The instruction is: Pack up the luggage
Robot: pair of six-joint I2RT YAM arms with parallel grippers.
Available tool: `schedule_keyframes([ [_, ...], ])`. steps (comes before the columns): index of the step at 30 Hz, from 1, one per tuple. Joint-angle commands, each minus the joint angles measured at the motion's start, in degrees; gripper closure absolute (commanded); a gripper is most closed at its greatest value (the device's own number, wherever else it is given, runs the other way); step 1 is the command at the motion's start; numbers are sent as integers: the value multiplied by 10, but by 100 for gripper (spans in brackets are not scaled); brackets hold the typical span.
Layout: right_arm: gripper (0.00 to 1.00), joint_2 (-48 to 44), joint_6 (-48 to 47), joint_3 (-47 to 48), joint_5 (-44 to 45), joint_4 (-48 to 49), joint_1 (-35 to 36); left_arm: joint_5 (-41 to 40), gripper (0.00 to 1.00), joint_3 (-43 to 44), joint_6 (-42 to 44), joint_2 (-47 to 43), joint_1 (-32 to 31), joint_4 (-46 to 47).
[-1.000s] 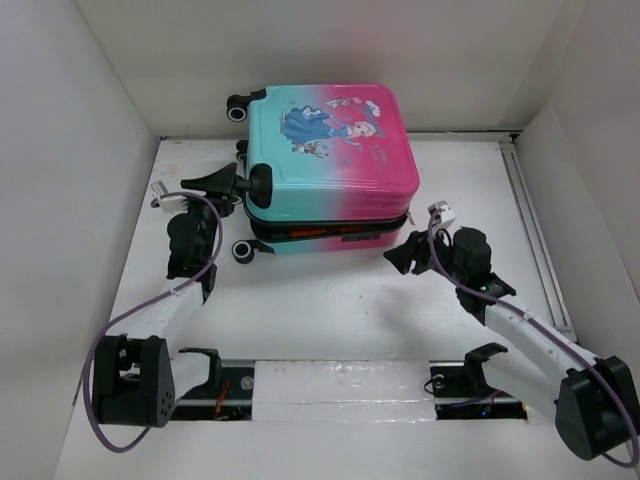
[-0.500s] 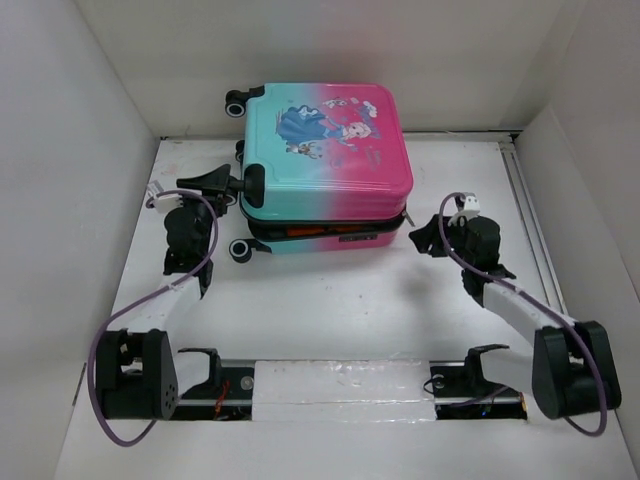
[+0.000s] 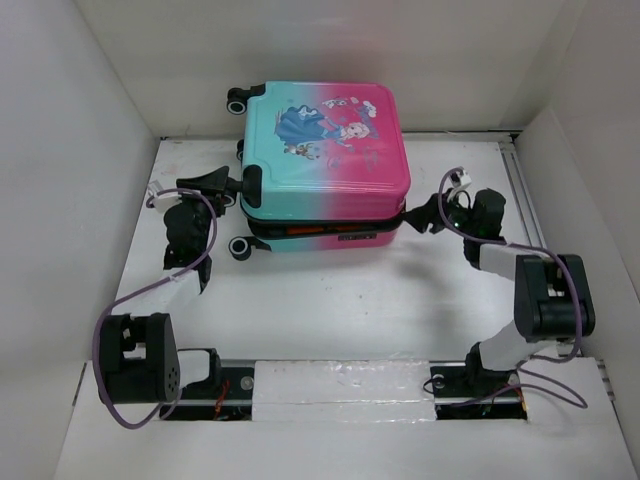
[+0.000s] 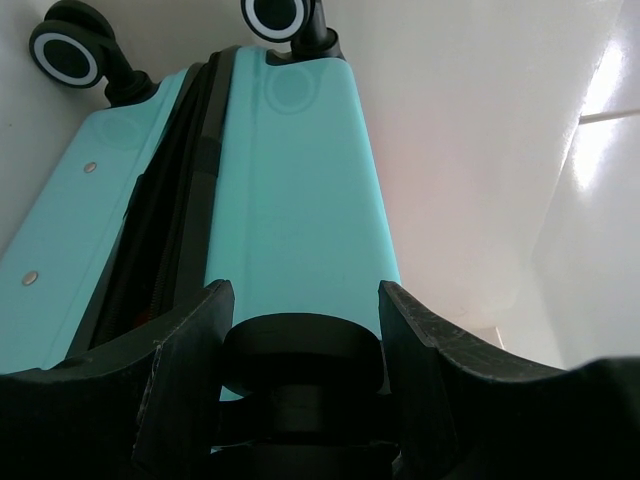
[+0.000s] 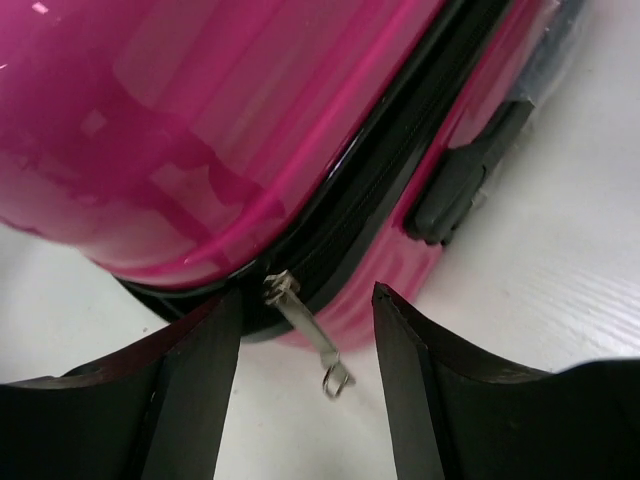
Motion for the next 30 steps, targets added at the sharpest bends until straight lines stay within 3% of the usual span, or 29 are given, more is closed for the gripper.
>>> schedule_keyframes([
  [1,40,53,1,39,-91,62,-8,32,100,29,41,-13,-5,66],
  [6,42,100,37,51,-130,92,-2,37,100,17,35,-24,-5,66],
  [10,46,81,44,17,-117,104,4,37,100,12,30,-24,-11,77],
  [11,55,75,51,17,-112,104,4,37,100,7,30,-29,-11,77],
  [14,71,47,56,-4,-90,94,9,37,100,7,30,-29,-17,82],
  [15,82,33,51,-5,-83,81,9,37,100,2,30,-29,-17,82],
  [22,93,-20,44,-33,-29,8,20,37,100,-4,25,-24,-22,88],
  [24,93,-31,38,-46,-21,-13,25,37,100,-4,25,-24,-22,88],
  [28,64,-44,33,-52,-6,-35,38,37,100,-9,25,-24,-22,99],
  [30,63,-39,33,-52,-12,-35,38,37,100,-9,19,-24,-22,99],
])
